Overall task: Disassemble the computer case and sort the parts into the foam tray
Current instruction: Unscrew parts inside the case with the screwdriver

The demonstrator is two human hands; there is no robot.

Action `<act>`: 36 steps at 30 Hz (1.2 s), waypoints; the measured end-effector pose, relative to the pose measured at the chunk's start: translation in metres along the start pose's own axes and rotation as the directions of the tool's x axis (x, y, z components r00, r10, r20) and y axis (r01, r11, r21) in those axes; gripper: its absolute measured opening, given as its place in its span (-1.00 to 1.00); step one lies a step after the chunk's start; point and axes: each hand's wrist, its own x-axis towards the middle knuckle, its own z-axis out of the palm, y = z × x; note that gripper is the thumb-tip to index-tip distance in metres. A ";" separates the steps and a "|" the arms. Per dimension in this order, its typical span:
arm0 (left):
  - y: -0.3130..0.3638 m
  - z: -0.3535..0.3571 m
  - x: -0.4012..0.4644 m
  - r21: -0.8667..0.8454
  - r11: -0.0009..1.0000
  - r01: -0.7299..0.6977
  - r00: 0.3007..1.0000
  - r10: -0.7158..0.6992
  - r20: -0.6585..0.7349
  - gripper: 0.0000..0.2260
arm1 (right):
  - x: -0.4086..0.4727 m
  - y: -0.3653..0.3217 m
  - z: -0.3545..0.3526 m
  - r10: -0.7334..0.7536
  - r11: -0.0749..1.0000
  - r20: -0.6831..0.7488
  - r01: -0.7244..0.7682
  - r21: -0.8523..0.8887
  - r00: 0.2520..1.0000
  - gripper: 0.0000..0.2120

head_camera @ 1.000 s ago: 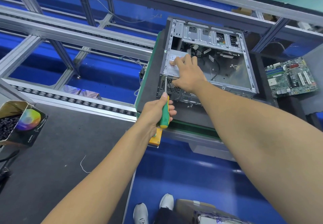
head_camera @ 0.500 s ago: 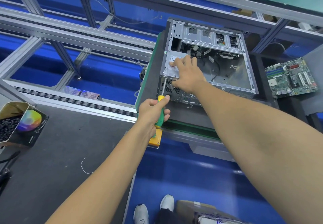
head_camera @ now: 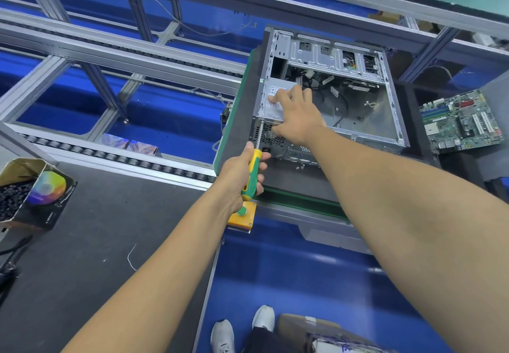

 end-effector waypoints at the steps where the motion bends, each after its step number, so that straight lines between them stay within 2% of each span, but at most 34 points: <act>1: 0.000 0.001 0.001 -0.003 1.000 -0.013 1.000 0.013 -0.014 -0.56 | 0.000 0.000 0.000 -0.001 1.000 0.000 0.001 -0.002 1.000 -0.34; 9: -0.006 -0.002 0.006 -0.003 0.993 -0.122 0.991 0.121 -0.054 -0.65 | 0.000 0.000 0.000 -0.004 1.000 -0.001 0.004 0.001 1.000 -0.34; 18: -0.005 -0.003 0.007 0.065 0.996 -0.062 0.998 0.061 0.014 -0.55 | 0.000 0.000 0.000 -0.007 1.000 0.003 0.007 -0.005 1.000 -0.35; 22: -0.002 0.001 0.005 -0.012 1.000 -0.026 1.000 0.026 -0.012 -0.54 | 0.000 0.000 0.000 -0.008 1.000 0.004 0.008 -0.001 1.000 -0.35; 27: -0.005 0.007 0.008 0.043 0.996 -0.082 0.995 0.085 -0.054 -0.59 | -0.001 0.000 -0.001 -0.008 1.000 0.003 0.008 0.001 1.000 -0.34; 30: -0.008 0.004 0.010 0.005 0.993 -0.120 0.991 0.120 -0.063 -0.63 | 0.000 0.000 -0.001 -0.007 1.000 0.003 0.007 0.004 1.000 -0.34; 36: -0.011 0.000 0.010 0.039 0.990 -0.134 0.991 0.134 0.018 -0.63 | 0.000 0.000 -0.001 -0.013 1.000 -0.004 0.013 -0.007 1.000 -0.35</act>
